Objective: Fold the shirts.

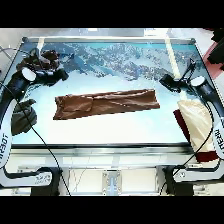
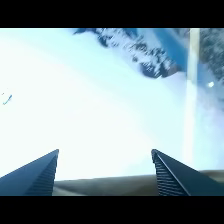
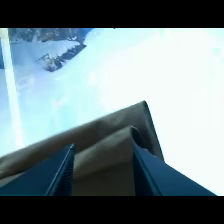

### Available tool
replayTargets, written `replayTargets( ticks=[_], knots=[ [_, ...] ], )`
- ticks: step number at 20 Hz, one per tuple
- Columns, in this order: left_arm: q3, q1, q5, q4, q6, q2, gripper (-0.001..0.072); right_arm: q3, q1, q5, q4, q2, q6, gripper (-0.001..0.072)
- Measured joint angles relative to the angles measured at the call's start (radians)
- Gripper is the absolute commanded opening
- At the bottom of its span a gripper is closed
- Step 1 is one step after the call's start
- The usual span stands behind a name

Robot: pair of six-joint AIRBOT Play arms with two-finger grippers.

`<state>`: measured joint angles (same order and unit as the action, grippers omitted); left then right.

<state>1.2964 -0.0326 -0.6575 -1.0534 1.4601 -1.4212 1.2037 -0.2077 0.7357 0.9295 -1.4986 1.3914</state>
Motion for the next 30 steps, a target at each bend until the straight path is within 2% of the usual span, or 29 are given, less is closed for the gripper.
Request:
replayTargets(
  ticks=[1,4,5,9,13,19,20,21,22,23,24,27,30],
  knots=[
    [0.005,0.004,0.030,0.051,-0.037,0.002,0.0660,0.005,-0.019,0.036,-0.001,-0.023,-0.010,0.0521],
    [0.014,0.027,0.105,0.202,-0.197,0.007,0.0661,0.013,-0.058,0.111,-0.049,-0.100,-0.078,0.0530],
    [0.016,0.039,0.124,0.241,-0.254,0.009,0.0660,0.016,-0.066,0.123,-0.077,-0.125,-0.107,0.0568],
    [0.018,0.094,0.180,0.335,-0.449,0.010,0.0660,0.041,-0.079,0.164,-0.138,-0.213,-0.194,0.0570],
    [0.018,0.142,0.194,0.366,-0.548,0.010,0.0660,0.078,-0.076,0.192,-0.160,-0.267,-0.227,0.0570],
    [0.018,0.172,0.188,0.377,-0.595,0.010,0.0660,0.100,-0.016,0.230,-0.183,-0.314,-0.248,0.0567],
    [0.018,0.174,0.182,0.378,-0.597,0.010,0.0643,0.102,-0.003,0.239,-0.183,-0.319,-0.252,0.0517],
    [0.018,0.175,0.171,0.377,-0.597,0.010,0.0570,0.105,0.009,0.251,-0.182,-0.325,-0.256,0.0424],
    [0.018,0.175,0.163,0.377,-0.600,0.010,0.0451,0.111,0.019,0.265,-0.175,-0.328,-0.256,0.0247],
    [0.018,0.177,0.154,0.377,-0.600,0.010,0.0254,0.120,0.028,0.288,-0.158,-0.333,-0.260,0.0025],
    [0.018,0.177,0.145,0.375,-0.601,0.010,0.0012,0.135,0.033,0.315,-0.150,-0.333,-0.267,0.0029],
    [0.018,0.179,0.104,0.374,-0.594,0.009,0.0012,0.195,0.042,0.379,-0.171,-0.313,-0.294,0.0028],
    [0.019,0.185,0.037,0.373,-0.517,-0.020,0.0011,0.263,0.046,0.426,-0.182,-0.262,-0.299,0.0028]
  ],
)
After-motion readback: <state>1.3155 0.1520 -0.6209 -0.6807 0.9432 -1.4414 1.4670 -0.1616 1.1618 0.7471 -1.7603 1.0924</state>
